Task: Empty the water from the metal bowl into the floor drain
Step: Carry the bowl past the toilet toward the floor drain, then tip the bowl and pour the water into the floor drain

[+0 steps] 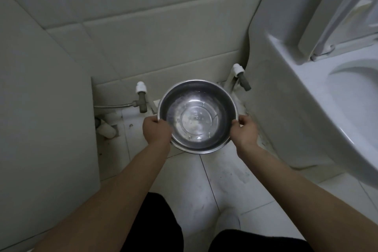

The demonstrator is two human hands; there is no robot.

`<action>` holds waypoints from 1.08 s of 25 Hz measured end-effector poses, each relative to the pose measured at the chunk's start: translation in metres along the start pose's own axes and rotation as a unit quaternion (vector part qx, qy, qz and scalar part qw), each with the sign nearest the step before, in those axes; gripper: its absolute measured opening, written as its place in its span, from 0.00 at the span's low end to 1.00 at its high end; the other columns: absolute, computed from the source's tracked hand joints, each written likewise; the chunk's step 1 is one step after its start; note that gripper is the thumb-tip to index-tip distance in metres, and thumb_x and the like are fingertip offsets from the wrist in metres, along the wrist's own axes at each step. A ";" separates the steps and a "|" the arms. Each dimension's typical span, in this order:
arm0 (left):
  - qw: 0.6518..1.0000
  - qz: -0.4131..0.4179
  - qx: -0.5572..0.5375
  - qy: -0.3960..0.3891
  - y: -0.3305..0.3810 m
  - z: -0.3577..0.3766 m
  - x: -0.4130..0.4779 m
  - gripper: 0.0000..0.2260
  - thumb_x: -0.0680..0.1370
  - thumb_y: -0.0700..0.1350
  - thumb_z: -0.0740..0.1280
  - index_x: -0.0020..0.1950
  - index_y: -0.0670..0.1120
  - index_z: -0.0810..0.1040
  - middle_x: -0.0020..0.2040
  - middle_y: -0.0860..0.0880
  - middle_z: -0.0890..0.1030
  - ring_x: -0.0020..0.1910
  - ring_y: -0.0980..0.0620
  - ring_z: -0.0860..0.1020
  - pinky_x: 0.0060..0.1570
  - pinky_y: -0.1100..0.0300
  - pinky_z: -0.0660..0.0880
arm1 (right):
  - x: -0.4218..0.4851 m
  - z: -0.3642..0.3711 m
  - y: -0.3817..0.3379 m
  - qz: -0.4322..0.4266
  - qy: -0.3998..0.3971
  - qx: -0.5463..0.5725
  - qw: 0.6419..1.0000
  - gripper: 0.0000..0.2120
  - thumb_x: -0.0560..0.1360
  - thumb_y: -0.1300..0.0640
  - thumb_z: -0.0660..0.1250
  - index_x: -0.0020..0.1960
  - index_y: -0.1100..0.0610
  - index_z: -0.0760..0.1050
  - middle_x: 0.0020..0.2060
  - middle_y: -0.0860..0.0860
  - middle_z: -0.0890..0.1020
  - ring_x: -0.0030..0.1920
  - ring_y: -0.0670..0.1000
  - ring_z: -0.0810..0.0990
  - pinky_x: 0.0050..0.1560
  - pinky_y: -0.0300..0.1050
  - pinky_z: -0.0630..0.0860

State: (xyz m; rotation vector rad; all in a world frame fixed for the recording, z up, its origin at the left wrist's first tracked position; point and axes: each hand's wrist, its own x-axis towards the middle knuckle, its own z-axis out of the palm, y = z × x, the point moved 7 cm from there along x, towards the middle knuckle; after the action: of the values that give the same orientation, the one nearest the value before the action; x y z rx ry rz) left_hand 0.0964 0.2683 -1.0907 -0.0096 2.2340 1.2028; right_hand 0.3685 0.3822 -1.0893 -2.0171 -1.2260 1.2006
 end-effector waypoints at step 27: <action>0.996 -0.075 0.020 -0.049 -0.113 0.055 0.082 0.14 0.77 0.36 0.68 0.63 0.39 0.80 0.54 0.40 0.83 0.51 0.40 0.82 0.56 0.45 0.81 | 0.083 0.082 0.068 0.011 -0.040 -0.063 0.997 0.13 0.84 0.60 0.59 0.64 0.57 0.78 0.50 0.51 0.80 0.51 0.54 0.79 0.59 0.52 0.77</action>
State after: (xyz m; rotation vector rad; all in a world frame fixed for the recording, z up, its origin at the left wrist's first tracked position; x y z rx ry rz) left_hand 0.0872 0.2648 -1.2406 -0.0986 2.1307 1.0546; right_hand 0.3452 0.4201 -1.2167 -2.0954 -1.3523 1.2545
